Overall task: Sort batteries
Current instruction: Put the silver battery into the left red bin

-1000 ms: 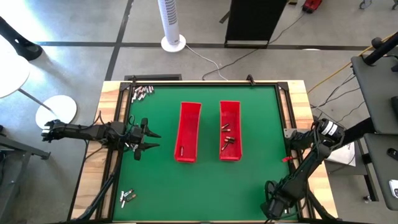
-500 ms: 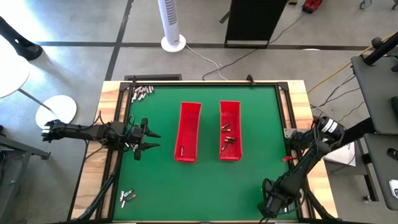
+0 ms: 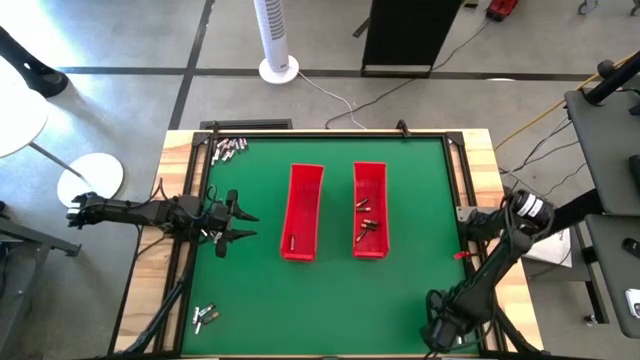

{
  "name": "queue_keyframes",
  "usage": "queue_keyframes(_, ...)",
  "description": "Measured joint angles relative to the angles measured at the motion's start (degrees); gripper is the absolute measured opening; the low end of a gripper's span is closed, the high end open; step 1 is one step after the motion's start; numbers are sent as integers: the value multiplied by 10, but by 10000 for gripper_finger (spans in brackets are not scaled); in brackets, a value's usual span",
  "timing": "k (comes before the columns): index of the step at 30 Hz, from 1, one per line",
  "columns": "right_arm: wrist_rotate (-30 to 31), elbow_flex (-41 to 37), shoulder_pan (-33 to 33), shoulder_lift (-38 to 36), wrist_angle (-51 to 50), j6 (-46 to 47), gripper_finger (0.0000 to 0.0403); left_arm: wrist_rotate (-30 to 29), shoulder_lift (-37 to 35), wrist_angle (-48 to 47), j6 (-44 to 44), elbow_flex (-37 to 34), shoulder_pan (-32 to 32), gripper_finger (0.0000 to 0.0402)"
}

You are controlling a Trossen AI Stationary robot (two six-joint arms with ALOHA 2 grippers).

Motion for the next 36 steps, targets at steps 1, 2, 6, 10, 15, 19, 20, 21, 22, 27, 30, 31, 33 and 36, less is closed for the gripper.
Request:
queue_keyframes(1,0,0,0,5,0,-3,178,0,0,0,0,0,0,155)
queue_keyframes(2,0,0,0,9,0,-5,177,0,0,0,0,0,0,155)
queue_keyframes(6,-2,-1,-1,24,11,-19,169,0,0,0,0,0,0,155)
queue_keyframes(10,7,-1,-7,25,32,-34,161,0,0,0,0,0,0,155)
queue_keyframes(15,12,-1,-13,25,37,-39,147,0,0,0,0,0,0,155)
queue_keyframes(19,12,-1,-13,25,43,-50,133,0,0,0,0,0,0,155)
queue_keyframes(20,11,-1,-13,25,43,-50,129,0,0,0,0,0,0,155)
queue_keyframes(21,8,-1,-13,25,43,-50,126,0,0,0,0,0,0,155)
queue_keyframes(22,3,-1,-13,25,43,-50,122,0,0,0,0,0,0,155)
queue_keyframes(27,-6,-1,-13,25,43,-49,106,0,0,0,0,0,0,155)
queue_keyframes(30,12,-5,-13,25,45,-49,95,0,0,0,0,0,0,155)
queue_keyframes(31,18,-5,-13,25,47,-49,91,0,0,0,0,0,0,155)
queue_keyframes(33,32,-6,-13,25,50,-50,83,0,0,0,0,0,0,155)
queue_keyframes(36,38,-8,-13,24,53,-50,70,0,0,0,0,0,0,155)
